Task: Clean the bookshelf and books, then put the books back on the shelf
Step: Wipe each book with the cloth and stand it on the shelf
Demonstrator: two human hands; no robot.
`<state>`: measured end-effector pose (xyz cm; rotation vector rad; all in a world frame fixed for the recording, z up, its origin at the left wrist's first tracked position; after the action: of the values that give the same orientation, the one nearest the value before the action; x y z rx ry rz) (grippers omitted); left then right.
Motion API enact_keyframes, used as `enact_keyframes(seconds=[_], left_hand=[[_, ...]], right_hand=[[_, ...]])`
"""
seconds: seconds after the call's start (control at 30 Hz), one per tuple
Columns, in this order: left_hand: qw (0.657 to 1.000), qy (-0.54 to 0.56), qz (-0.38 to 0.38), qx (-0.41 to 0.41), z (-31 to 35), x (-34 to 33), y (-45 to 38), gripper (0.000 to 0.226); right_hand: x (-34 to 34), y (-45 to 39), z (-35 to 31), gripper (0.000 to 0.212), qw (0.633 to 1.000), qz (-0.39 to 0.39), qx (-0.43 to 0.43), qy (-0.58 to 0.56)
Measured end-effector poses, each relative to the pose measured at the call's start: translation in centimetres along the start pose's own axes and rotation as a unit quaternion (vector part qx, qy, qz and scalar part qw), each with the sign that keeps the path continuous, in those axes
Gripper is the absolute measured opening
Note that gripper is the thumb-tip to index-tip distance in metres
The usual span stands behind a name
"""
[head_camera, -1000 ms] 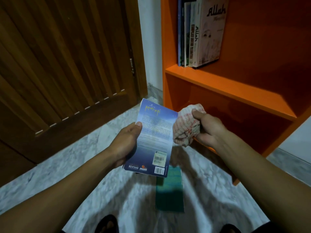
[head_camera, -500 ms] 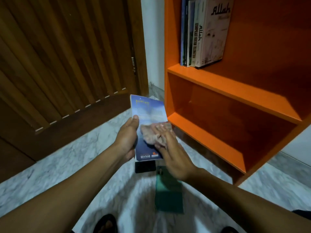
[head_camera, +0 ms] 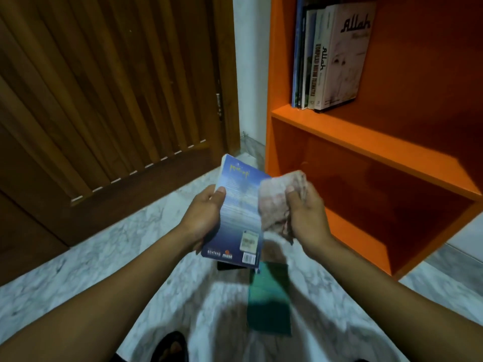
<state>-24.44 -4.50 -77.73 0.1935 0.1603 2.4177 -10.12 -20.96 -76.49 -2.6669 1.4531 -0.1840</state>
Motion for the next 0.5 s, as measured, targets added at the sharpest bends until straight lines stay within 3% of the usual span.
enact_keyframes(seconds=[0.07,0.13,0.23,0.33,0.4,0.5], left_hand=[[0.999,-0.003,-0.036,0.005,-0.2,-1.4,0.9,0.030],[0.997,-0.002,-0.075,0.006,-0.7,-3.1,1.6,0.032],[0.993,0.019,-0.115,0.014,-1.1,-5.4,2.4,0.033],[0.992,0.044,-0.115,0.018,-1.0,-6.3,2.4,0.031],[0.993,0.063,-0.096,0.027,-0.9,-6.0,1.9,0.029],[0.991,0.099,-0.075,0.046,-1.1,-4.7,1.2,0.023]], right_hand=[[1.9,-1.3,-0.9,0.013,0.996,0.086,0.017,0.003],[2.1,-1.9,-1.2,0.015,0.994,0.101,0.052,0.006],[-0.4,-1.3,-0.7,0.034,0.991,0.014,0.084,0.106],[-2.5,0.9,-0.8,0.059,0.951,-0.056,0.167,0.256],[-3.4,2.3,-0.9,0.066,0.943,-0.095,0.204,0.243],[-4.1,3.5,0.2,0.060,0.945,-0.137,0.206,0.214]])
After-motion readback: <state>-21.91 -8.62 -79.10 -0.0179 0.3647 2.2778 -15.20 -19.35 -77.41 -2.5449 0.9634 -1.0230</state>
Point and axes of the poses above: each hand's wrist, its own y-axis away from the middle knuckle, its own x-axis out of the back of the hand, z = x × y, the point moved 8 cm from there along -y, towards the middle knuckle, and after that the axes turned 3 degrees about y, right-handed, at the moved point
